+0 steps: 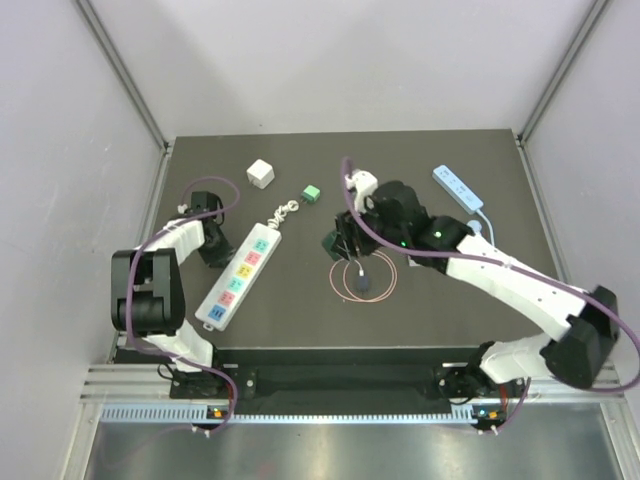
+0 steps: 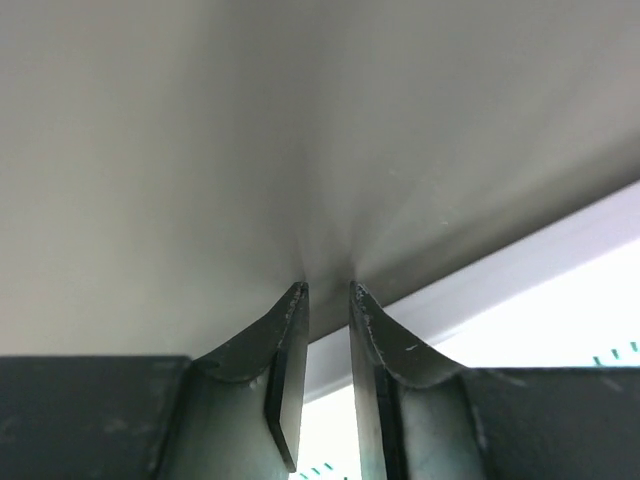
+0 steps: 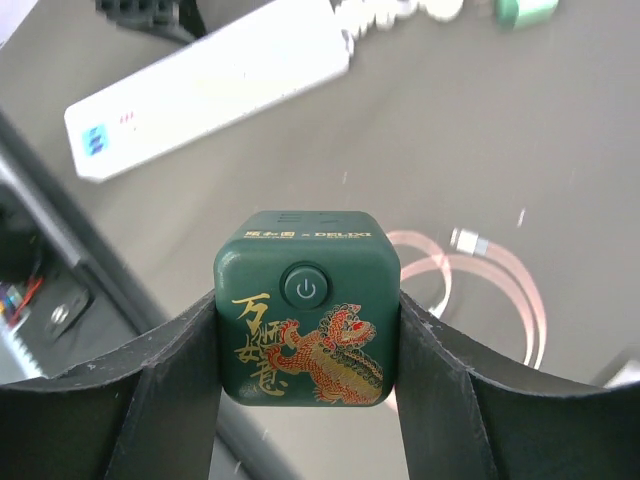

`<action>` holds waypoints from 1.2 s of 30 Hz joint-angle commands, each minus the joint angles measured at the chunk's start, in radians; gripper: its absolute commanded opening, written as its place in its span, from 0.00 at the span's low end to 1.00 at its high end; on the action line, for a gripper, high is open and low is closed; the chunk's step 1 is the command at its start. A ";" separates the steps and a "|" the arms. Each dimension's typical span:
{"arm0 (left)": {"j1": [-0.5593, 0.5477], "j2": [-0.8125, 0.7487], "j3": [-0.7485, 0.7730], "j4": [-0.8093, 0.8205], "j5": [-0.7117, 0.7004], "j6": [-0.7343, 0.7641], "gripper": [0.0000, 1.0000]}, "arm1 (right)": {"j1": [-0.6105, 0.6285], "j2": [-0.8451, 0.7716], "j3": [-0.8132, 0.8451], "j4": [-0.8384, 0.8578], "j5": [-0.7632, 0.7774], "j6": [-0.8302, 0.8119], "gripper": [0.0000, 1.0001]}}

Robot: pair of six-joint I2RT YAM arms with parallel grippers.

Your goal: Insert the plug

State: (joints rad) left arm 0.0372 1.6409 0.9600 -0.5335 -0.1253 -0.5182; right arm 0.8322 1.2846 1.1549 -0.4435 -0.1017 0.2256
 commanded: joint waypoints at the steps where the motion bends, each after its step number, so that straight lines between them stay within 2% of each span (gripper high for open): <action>1: 0.007 -0.047 0.023 0.067 0.059 -0.019 0.29 | 0.022 0.108 0.150 0.089 0.036 -0.121 0.00; 5: 0.007 0.029 0.103 0.101 0.104 -0.045 0.28 | 0.041 0.235 0.262 0.109 0.033 -0.178 0.00; 8: 0.004 0.103 0.126 0.150 0.222 -0.075 0.28 | 0.056 0.330 0.311 0.100 0.030 -0.215 0.00; 16: -0.069 0.183 0.132 0.266 0.465 -0.085 0.29 | 0.068 0.424 0.397 0.058 0.073 -0.296 0.00; 19: -0.085 0.155 0.123 0.287 0.486 -0.094 0.31 | 0.082 0.476 0.446 0.039 0.076 -0.345 0.00; 21: -0.079 0.119 0.144 0.227 0.419 -0.085 0.34 | 0.097 0.533 0.523 -0.010 0.089 -0.370 0.00; 24: -0.043 0.065 0.178 0.152 0.267 -0.103 0.53 | 0.111 0.628 0.661 -0.096 0.096 -0.361 0.00; 25: -0.022 0.054 0.184 0.136 0.233 -0.152 0.57 | 0.116 0.653 0.693 -0.116 0.121 -0.352 0.00; 26: 0.019 0.045 0.186 0.118 0.198 -0.179 0.66 | 0.116 0.677 0.724 -0.153 0.126 -0.344 0.00; 27: 0.044 0.028 0.180 0.107 0.202 -0.222 0.77 | 0.119 0.720 0.773 -0.168 0.125 -0.333 0.00; 28: 0.065 0.019 0.171 0.106 0.202 -0.245 0.98 | 0.120 0.740 0.790 -0.187 0.123 -0.328 0.00; 32: 0.142 -0.076 0.093 0.109 0.135 -0.324 0.98 | 0.130 0.832 0.887 -0.227 0.120 -0.298 0.00; 34: 0.176 -0.110 0.043 0.075 0.027 -0.426 0.98 | 0.133 0.858 0.913 -0.242 0.117 -0.298 0.00; 36: 0.210 -0.142 0.004 0.064 0.042 -0.471 0.98 | 0.139 0.900 0.963 -0.259 0.115 -0.301 0.00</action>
State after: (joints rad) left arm 0.2165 1.5562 1.0191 -0.4194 -0.0113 -0.8612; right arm 0.9485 2.1574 2.0136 -0.6712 0.0059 -0.0860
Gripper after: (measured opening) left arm 0.983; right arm 0.588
